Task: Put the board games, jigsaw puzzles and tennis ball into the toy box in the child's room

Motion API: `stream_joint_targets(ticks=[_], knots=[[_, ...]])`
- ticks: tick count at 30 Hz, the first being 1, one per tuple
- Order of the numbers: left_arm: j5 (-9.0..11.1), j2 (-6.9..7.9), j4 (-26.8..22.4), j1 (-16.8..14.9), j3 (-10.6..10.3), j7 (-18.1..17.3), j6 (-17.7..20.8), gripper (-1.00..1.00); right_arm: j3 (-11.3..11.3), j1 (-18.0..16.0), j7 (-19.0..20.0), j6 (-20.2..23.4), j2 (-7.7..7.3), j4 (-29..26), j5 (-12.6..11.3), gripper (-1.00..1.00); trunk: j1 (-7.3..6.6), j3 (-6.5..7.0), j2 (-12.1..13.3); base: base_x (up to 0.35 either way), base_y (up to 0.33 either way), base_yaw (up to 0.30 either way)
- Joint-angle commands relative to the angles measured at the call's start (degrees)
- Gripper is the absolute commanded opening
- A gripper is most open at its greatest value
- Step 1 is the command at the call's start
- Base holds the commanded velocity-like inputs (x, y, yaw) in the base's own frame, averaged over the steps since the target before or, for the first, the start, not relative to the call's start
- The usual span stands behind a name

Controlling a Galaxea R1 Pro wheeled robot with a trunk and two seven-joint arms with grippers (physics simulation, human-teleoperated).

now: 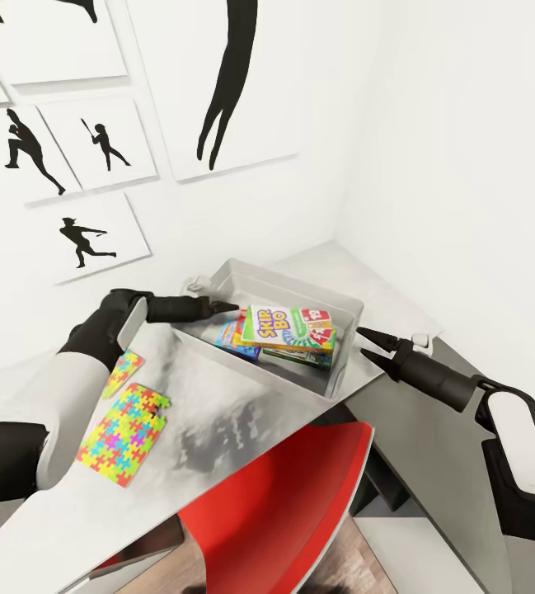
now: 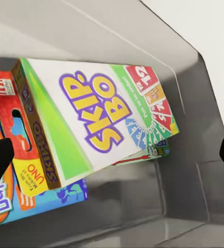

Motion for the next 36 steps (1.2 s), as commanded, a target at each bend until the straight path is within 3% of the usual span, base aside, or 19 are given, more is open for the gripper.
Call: stream_joint_targets(ticks=[1, 8, 15, 19, 21, 24, 27, 36], knots=[[0.4, 0.34, -0.2, 0.0, -0.2, -1.0, 0.4, 1.00, -0.1, 0.0, 0.6, 0.2, 0.05, 0.0, 0.6, 1.00, 0.03, -0.09, -0.1, 0.000, 0.000, 0.000], [0.4, 3.03, -0.9, 0.0, -0.2, -8.3, 2.0, 1.00, -0.1, 0.2, 0.7, 0.3, 0.10, 0.0, 0.6, 1.00, 0.03, -0.04, -0.1, 0.000, 0.000, 0.000], [0.5, 4.70, -0.9, 0.0, -0.2, -11.0, 2.9, 1.00, 0.0, 0.8, 1.0, 0.5, 0.09, -0.1, 0.6, 1.00, 0.03, 0.45, -0.1, 0.000, 0.000, 0.000], [0.5, 6.39, -0.9, 0.0, 0.0, -15.2, 3.5, 1.00, -0.1, 1.0, 1.3, 0.6, 0.01, -0.2, 0.6, 1.00, 0.03, 0.81, -0.1, 0.000, 0.000, 0.000], [0.6, 8.17, -0.9, 0.0, 0.7, -20.0, 3.7, 1.00, -0.1, 1.0, 1.3, 0.6, 0.00, -0.4, 0.5, 1.00, 0.03, 0.99, -0.1, 0.000, 0.000, 0.000], [0.5, 9.67, -0.9, 0.0, 1.5, -24.0, 3.9, 1.00, -0.1, 0.9, 1.4, 0.6, -0.04, -0.6, 0.5, 1.00, 0.03, 1.26, -0.1, 0.000, 0.000, 0.000], [0.4, 12.64, -0.9, 0.1, 2.2, -29.6, 4.0, 1.00, -0.2, 0.8, 1.4, 0.6, -0.11, -0.7, 0.5, 1.00, 0.03, 1.54, -0.1, 0.000, 0.000, 0.000], [0.5, 19.64, -0.6, 1.2, 2.9, -37.7, 4.0, 1.00, -0.3, 1.2, 2.0, 0.6, -0.21, -0.7, 0.4, 1.00, 0.03, 2.37, -0.1, 0.000, 0.000, 0.000]])
